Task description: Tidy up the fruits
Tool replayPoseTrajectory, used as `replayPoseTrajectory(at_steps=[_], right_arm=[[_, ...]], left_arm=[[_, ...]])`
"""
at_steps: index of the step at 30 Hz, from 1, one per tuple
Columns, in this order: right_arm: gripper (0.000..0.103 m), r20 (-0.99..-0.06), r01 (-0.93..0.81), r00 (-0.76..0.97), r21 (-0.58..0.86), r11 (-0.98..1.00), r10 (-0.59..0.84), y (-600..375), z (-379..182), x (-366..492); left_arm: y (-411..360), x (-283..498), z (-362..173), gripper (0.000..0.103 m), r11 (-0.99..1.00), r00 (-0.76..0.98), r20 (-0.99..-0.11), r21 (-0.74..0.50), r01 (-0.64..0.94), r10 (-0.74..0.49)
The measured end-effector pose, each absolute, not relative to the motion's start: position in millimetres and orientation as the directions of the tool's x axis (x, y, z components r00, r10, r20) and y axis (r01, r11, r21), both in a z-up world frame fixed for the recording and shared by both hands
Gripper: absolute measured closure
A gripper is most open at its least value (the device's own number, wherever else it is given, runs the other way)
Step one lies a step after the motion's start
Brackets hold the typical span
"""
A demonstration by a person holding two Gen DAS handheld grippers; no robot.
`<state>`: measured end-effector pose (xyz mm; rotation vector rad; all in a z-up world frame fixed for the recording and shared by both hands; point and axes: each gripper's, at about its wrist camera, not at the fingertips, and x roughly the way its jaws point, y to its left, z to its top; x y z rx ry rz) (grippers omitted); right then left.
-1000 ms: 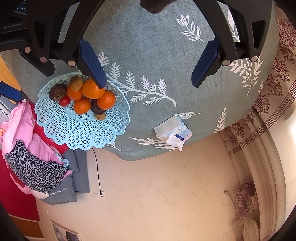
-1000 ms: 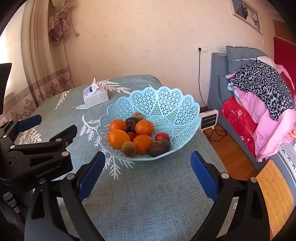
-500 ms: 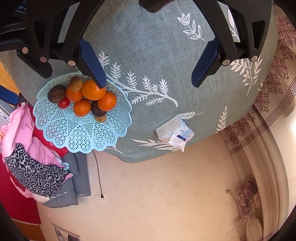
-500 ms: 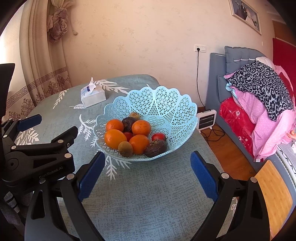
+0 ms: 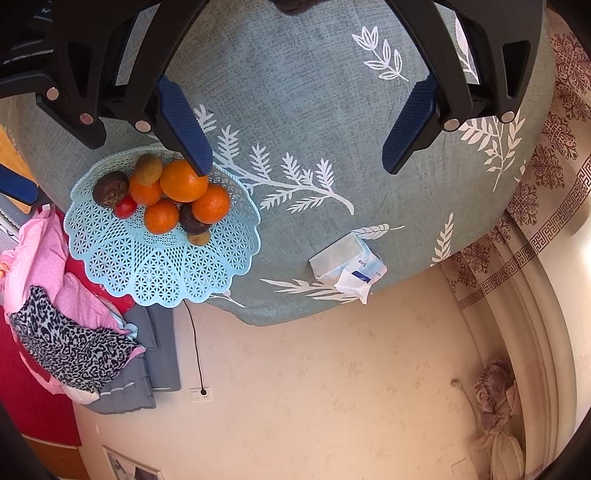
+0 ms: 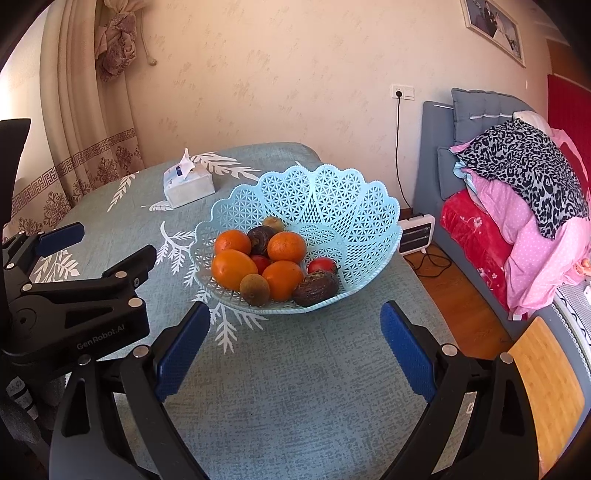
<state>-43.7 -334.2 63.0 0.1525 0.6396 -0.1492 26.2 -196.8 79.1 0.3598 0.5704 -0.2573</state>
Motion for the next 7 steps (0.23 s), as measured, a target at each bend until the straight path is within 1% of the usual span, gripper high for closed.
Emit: replayPoseTrajectory(at_steps=[3,7], right_arm=[[0.008,-0.619,0.169,0.783,0.114,0.979,-0.063,-330,59,-42],[0.008,-0.656,0.109,0.755,0.142,0.984,0.011,-310,48,-39]], left_arm=[[-189,30,77,0.011,0.916,0.786,-0.603,0.225,0.332,-0.137],[-164,33,68,0.011,0.935,0.76,-0.642,0.201,0.293,-0.101]])
